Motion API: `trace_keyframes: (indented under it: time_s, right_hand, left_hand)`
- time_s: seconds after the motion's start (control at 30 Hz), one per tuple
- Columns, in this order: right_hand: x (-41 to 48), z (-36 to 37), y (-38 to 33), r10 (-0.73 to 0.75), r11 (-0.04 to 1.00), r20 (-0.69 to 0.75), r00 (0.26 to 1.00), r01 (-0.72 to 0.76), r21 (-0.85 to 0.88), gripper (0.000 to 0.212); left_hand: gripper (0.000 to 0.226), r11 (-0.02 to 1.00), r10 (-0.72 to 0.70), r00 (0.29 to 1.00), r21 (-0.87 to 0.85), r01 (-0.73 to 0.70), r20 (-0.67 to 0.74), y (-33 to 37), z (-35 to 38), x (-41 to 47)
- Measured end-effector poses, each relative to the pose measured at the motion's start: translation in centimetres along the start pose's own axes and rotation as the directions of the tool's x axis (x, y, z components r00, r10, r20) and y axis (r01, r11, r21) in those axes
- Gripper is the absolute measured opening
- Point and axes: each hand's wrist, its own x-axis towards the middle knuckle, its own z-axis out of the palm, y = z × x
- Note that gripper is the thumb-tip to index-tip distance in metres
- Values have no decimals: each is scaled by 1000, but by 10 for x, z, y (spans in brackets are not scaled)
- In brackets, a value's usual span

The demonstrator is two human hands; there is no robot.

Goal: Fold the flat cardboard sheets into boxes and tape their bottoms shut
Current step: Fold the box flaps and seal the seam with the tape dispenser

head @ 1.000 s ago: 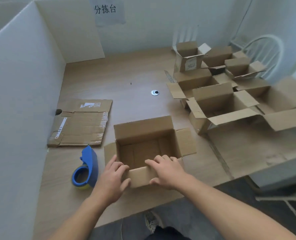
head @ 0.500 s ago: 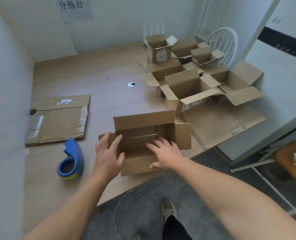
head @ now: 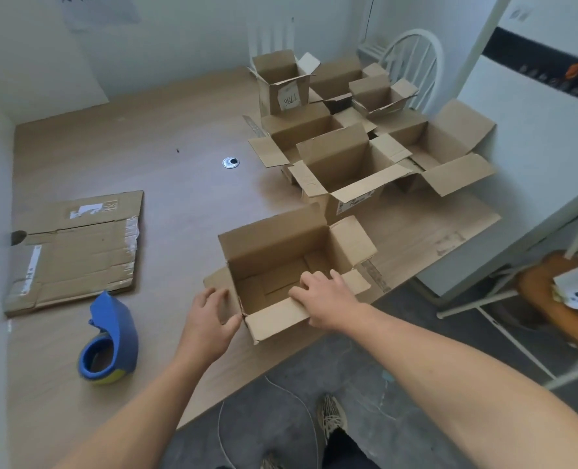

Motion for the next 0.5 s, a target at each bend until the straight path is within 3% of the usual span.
trace_keyframes:
  time_s: [0.07,0.23,0.5]
  right_hand:
    - [-12,9,10,-11,999,28,1000,10,31,55]
    - [-56,24,45,-26,989,52,998,18,149,90]
    - [-88,31,126,117,986,35,993,-120,117,74]
  left_hand:
    - [62,1000,19,1000,-22,-19,18,10,11,-3]
    - [62,994,100,993,-57,-96,66,38,43,-8]
    - [60,978,210,967,-22,-209,144,119,97,3]
